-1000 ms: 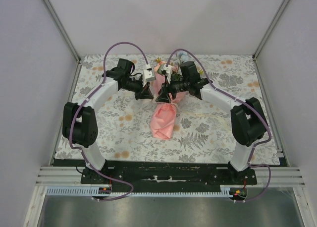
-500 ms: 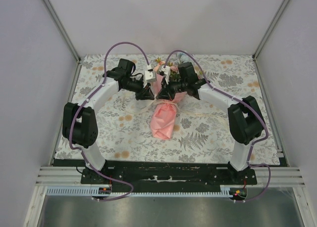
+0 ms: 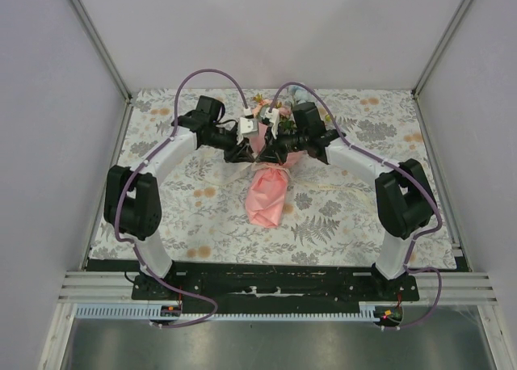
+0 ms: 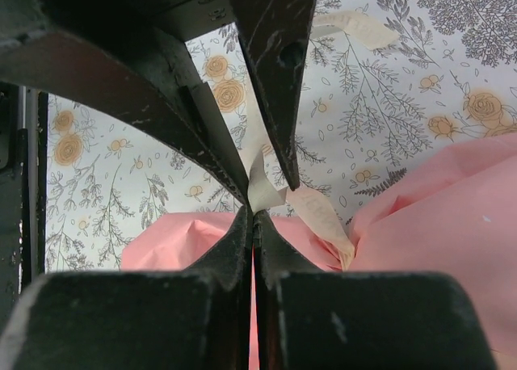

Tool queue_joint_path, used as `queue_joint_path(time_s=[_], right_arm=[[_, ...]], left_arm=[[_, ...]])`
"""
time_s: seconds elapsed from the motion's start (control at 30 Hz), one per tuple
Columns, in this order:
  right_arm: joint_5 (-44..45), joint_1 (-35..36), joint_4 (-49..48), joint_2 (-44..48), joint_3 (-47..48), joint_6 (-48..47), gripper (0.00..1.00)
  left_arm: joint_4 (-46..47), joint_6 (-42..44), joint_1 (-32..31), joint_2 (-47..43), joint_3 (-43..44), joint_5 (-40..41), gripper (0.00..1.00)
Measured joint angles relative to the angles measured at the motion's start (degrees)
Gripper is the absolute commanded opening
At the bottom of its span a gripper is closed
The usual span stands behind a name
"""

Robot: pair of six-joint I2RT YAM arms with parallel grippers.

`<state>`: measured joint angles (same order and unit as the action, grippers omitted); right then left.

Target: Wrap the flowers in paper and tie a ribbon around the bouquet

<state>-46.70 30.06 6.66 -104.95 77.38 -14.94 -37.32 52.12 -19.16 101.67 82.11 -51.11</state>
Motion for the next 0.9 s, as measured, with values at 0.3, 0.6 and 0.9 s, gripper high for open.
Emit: queue_joint_path(time_s=[0.3, 0.6, 0.9], right_arm=[[-0.07, -1.79, 2.29, 2.14, -0.90, -0.11, 0.41], [5.73, -23.02, 30.25, 13.73, -1.42, -12.66, 0.66], [24.96, -50.38, 49.66, 21.51, -13.11, -23.15, 0.61]], left_arm=[[0.24, 0.90, -0.87, 0.22, 0.00, -0.11, 0.02], [0.22, 0.94, -1.11, 0.24, 0.00, 0.07, 0.02], [0.15, 2.01, -4.33, -0.15, -1.97, 0.46, 0.02]])
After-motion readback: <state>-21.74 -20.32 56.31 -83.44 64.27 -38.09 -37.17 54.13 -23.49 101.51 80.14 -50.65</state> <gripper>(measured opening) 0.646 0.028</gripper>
